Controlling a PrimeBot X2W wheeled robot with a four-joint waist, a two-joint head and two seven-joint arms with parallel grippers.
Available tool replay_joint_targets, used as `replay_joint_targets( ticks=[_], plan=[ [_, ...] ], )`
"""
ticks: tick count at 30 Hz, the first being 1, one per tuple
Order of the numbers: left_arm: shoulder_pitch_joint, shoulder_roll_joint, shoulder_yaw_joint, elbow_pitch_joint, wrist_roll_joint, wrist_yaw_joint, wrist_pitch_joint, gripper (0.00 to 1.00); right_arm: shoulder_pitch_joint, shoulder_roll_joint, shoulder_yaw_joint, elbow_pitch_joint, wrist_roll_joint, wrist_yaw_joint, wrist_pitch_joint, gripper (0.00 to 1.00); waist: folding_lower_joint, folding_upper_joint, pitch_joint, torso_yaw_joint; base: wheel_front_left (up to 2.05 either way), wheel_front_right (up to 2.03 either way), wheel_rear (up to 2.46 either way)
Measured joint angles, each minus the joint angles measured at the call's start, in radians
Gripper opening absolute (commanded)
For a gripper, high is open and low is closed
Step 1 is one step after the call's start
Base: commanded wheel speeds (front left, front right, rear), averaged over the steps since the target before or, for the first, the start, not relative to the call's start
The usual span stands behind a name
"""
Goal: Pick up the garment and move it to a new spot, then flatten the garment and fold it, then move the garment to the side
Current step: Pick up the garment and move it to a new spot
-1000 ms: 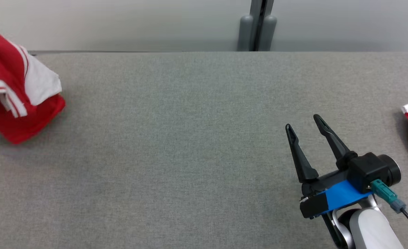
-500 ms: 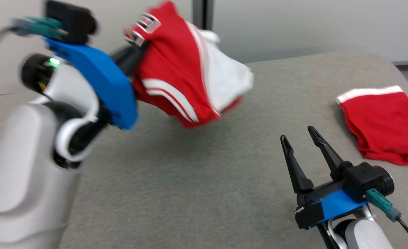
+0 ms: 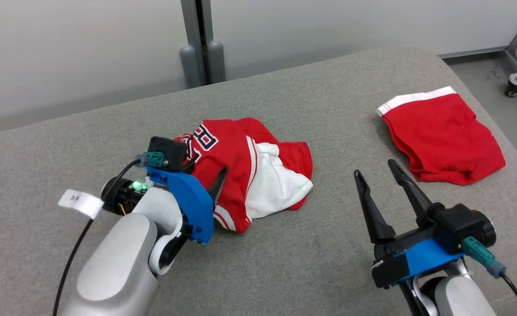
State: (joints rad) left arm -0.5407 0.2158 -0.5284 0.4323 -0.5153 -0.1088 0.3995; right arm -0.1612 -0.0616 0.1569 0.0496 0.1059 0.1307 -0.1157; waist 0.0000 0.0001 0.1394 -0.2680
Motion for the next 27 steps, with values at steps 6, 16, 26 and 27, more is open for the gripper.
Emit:
replay_joint_targets(
  ticks=[6,16,26,27],
  plan=[
    [0.077,-0.036,0.072,0.021,-0.031,0.006,-0.290,1.00,0.005,-0.003,-0.025,-0.002,-0.008,0.000,0.009,1.00,0.0000,0.0000,-0.023,0.042,0.00,0.00,0.00],
    [0.297,0.006,0.204,-0.032,-0.024,0.094,-0.633,1.00,0.066,-0.008,-0.074,0.005,-0.017,0.000,0.020,1.00,0.0000,0.0000,-0.068,0.131,0.00,0.00,0.00],
    [0.458,0.056,0.299,-0.110,0.013,0.156,-0.660,1.00,0.120,-0.004,-0.160,0.084,-0.024,0.000,0.014,1.00,-0.0001,0.0000,-0.102,0.187,0.00,0.00,0.00],
    [0.469,0.058,0.304,-0.114,0.014,0.156,-0.661,1.00,0.123,-0.003,-0.163,0.091,-0.025,0.000,0.011,1.00,-0.0001,0.0000,-0.102,0.191,0.00,0.00,0.00]
  ],
)
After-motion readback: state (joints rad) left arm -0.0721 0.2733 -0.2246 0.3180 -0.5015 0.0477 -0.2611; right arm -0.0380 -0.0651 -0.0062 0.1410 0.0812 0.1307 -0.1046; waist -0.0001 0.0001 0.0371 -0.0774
